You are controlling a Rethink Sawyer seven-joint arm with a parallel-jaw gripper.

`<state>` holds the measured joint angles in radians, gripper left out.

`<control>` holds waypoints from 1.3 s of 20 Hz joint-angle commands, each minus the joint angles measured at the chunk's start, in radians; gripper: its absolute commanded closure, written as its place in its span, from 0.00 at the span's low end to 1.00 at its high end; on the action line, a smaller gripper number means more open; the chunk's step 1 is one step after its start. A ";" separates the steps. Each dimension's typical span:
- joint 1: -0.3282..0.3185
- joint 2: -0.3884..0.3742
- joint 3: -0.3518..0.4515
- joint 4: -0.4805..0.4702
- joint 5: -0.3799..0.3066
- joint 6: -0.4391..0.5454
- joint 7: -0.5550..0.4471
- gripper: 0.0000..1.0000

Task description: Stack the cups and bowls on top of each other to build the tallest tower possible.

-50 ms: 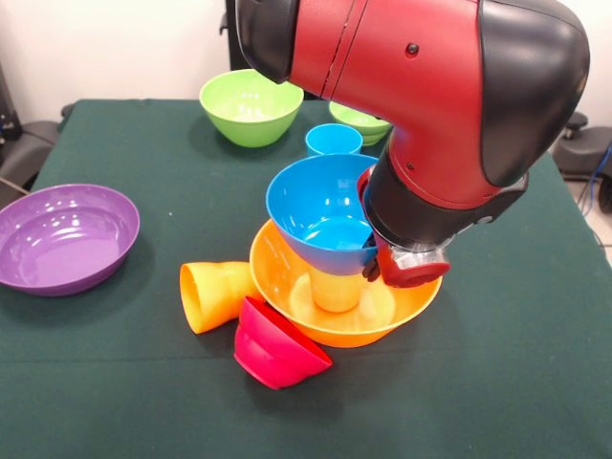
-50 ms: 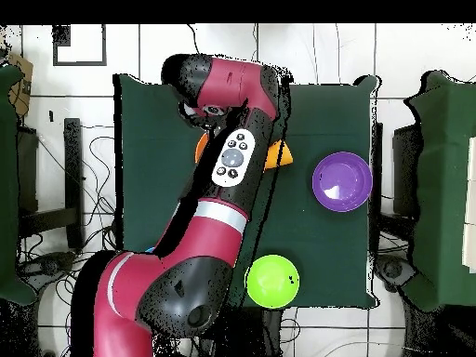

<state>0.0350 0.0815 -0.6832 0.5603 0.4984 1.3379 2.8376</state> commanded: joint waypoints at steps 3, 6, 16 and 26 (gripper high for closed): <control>0.006 0.033 0.085 0.080 0.006 -0.062 0.205 1.00; 0.007 0.032 0.082 0.082 0.005 -0.067 0.209 1.00; 0.011 0.026 0.081 0.099 -0.001 -0.082 0.210 0.00; 0.026 -0.065 0.084 0.180 -0.002 -0.065 0.185 0.00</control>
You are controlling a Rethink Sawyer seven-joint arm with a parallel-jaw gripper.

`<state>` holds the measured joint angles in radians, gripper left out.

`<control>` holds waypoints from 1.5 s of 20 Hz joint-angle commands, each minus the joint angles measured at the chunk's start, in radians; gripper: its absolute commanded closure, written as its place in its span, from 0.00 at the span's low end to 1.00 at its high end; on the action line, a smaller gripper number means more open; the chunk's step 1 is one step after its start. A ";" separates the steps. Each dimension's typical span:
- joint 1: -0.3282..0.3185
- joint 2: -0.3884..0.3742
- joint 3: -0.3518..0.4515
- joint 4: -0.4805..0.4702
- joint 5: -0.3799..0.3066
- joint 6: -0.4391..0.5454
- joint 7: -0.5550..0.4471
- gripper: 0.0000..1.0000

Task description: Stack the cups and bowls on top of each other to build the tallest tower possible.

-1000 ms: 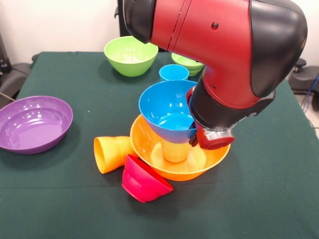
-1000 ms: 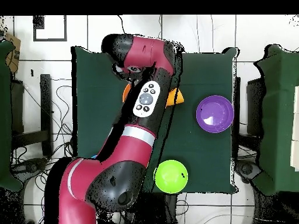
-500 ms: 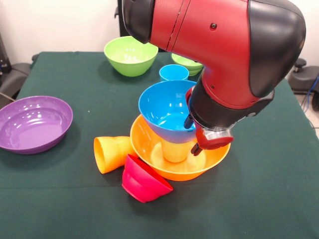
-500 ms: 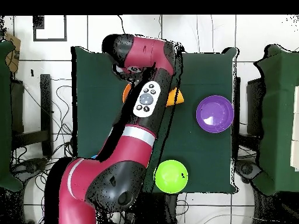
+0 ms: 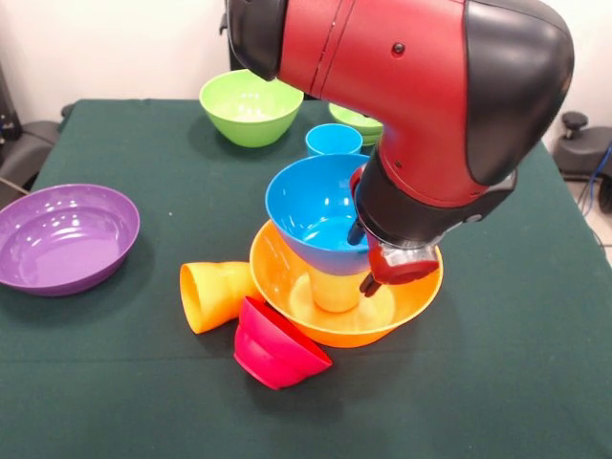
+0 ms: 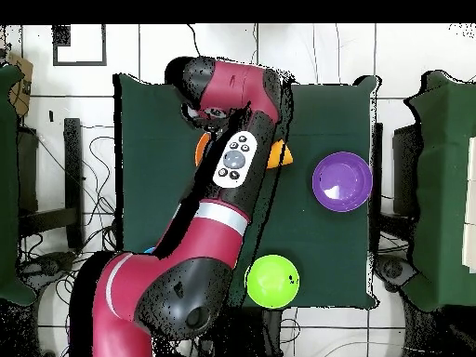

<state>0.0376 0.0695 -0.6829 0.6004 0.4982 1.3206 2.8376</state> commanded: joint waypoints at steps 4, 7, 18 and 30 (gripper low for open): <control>0.031 -0.106 0.070 0.157 0.005 -0.022 0.191 0.00; 0.024 -0.150 0.068 0.182 0.001 0.010 0.160 0.00; 0.022 -0.324 0.077 0.300 0.013 -0.047 0.142 0.00; -0.029 -0.551 0.025 0.348 -0.056 0.169 0.009 0.00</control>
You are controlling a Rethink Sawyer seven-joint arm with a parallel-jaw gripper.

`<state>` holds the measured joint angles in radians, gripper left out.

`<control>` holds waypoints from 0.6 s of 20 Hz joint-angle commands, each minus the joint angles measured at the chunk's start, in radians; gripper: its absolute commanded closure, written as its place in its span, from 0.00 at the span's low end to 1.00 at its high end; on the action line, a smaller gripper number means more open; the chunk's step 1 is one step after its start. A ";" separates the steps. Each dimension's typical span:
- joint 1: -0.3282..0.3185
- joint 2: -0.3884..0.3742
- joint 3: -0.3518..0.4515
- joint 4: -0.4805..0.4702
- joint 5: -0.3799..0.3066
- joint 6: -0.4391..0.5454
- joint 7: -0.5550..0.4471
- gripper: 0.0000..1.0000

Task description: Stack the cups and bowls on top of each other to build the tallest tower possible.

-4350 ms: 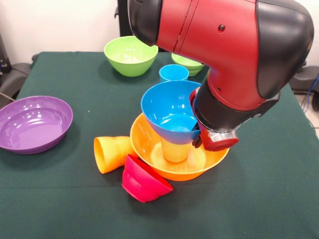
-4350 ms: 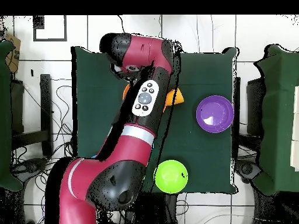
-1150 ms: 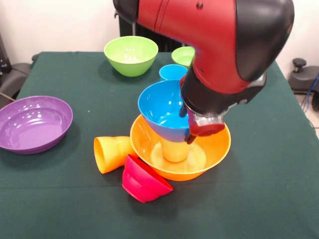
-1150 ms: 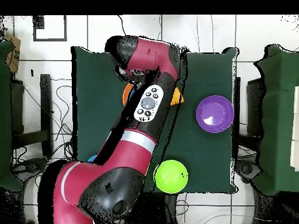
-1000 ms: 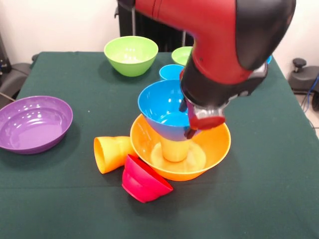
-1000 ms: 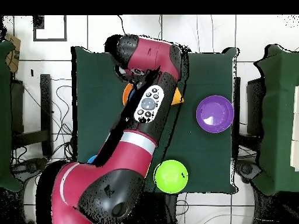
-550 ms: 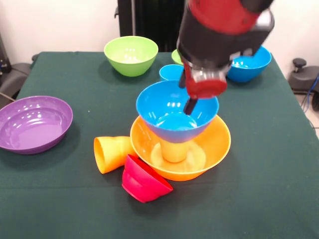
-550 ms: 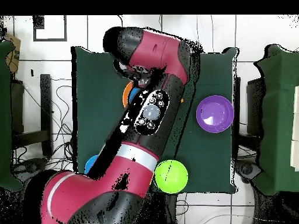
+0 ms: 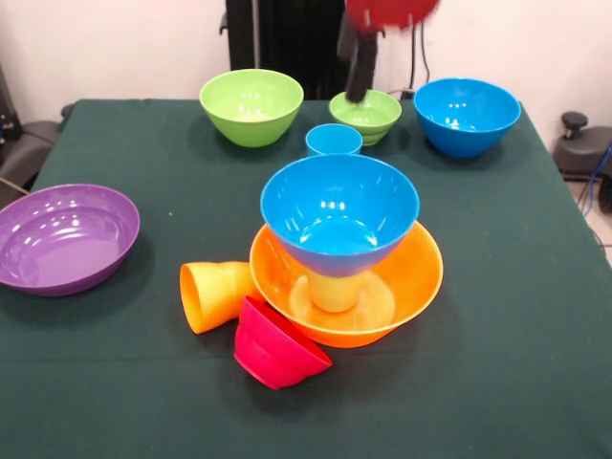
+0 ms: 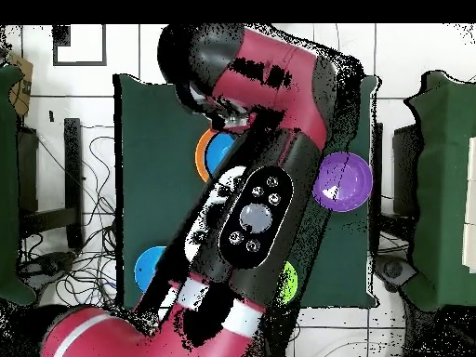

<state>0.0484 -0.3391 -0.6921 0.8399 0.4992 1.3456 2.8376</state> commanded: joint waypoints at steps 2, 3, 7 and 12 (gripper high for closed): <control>-0.056 -0.172 0.041 0.144 -0.077 0.122 -0.047 0.00; -0.063 -0.181 0.047 0.176 -0.085 0.085 -0.073 0.00; -0.083 -0.192 0.066 0.255 -0.117 -0.023 -0.128 0.00; -0.112 -0.210 0.096 0.299 -0.157 -0.085 -0.189 0.00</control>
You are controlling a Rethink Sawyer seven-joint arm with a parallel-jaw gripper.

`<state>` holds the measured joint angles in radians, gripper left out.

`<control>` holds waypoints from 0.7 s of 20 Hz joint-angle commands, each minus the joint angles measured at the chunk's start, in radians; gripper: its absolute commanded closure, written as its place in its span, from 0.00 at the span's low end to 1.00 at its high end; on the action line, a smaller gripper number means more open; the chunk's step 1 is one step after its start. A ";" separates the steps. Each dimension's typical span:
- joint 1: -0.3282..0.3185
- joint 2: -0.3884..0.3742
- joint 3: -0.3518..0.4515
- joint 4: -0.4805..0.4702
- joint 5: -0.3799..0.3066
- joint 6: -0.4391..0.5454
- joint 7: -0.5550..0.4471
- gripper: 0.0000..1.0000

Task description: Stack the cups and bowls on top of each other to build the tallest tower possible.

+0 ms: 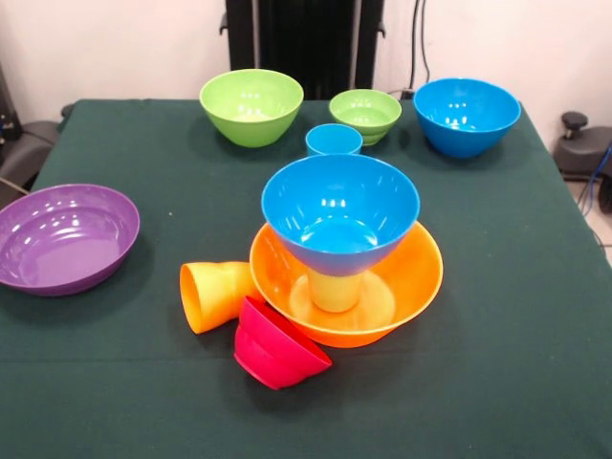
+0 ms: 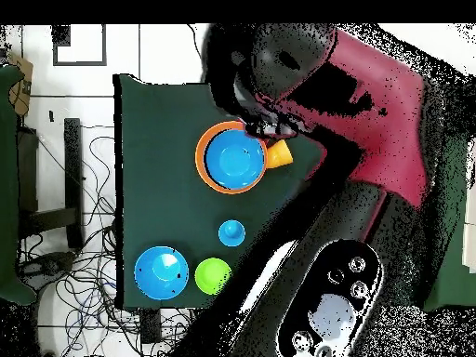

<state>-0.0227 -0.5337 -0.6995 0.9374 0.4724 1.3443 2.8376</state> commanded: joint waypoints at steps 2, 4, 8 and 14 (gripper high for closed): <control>-0.055 -0.029 0.117 0.215 -0.148 -0.104 -0.211 0.00; -0.071 -0.048 0.136 0.237 -0.164 -0.128 -0.245 0.00; -0.107 -0.086 0.179 0.284 -0.188 -0.165 -0.303 0.00; -0.154 -0.112 0.231 0.340 -0.220 -0.243 -0.328 0.00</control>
<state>-0.1513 -0.6443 -0.6351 1.1157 0.3364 1.1782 2.7978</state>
